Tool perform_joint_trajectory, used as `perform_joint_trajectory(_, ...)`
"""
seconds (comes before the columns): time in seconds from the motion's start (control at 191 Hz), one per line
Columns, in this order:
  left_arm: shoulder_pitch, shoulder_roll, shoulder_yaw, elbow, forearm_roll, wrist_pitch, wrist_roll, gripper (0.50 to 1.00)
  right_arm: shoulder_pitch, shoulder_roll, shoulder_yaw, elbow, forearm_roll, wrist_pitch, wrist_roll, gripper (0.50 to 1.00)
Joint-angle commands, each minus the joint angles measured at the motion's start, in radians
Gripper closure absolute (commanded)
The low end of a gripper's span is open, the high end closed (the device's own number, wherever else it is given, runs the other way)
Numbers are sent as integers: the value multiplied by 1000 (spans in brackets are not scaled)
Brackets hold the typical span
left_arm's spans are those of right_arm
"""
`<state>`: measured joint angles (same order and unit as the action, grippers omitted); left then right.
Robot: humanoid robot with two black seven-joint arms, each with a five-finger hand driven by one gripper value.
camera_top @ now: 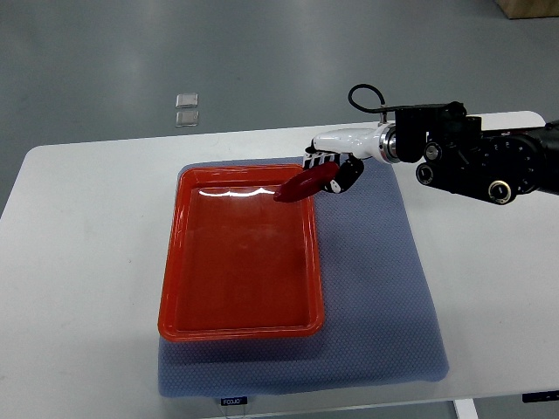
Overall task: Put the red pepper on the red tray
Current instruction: 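Lift the pepper and carry it over the red tray, then open the right hand to drop the pepper into the tray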
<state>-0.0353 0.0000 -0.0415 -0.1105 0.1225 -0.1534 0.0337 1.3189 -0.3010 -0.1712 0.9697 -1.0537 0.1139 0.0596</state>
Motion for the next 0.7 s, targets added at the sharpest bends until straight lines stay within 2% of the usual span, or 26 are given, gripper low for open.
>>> perform_joint_trajectory(0.0, 0, 0, 0, 0, 0, 0, 0, 500, -9, 51, 36, 0, 3, 6, 6, 936)
perform_joint_trajectory(0.115, 0, 0, 0, 0, 0, 0, 0, 500, -13, 103, 41, -3, 1, 4, 5, 936)
perform_joint_trajectory(0.498, 0, 0, 0, 0, 0, 0, 0, 500, -102, 181, 44, -20, 3, -10, 6, 924)
perform_joint_trajectory(0.608, 0, 0, 0, 0, 0, 0, 0, 500, -110, 188, 44, -26, 4, -8, 6, 908)
perform_joint_trajectory(0.697, 0, 0, 2, 0, 0, 0, 0, 500, -116, 188, 44, -28, 4, -10, 6, 871)
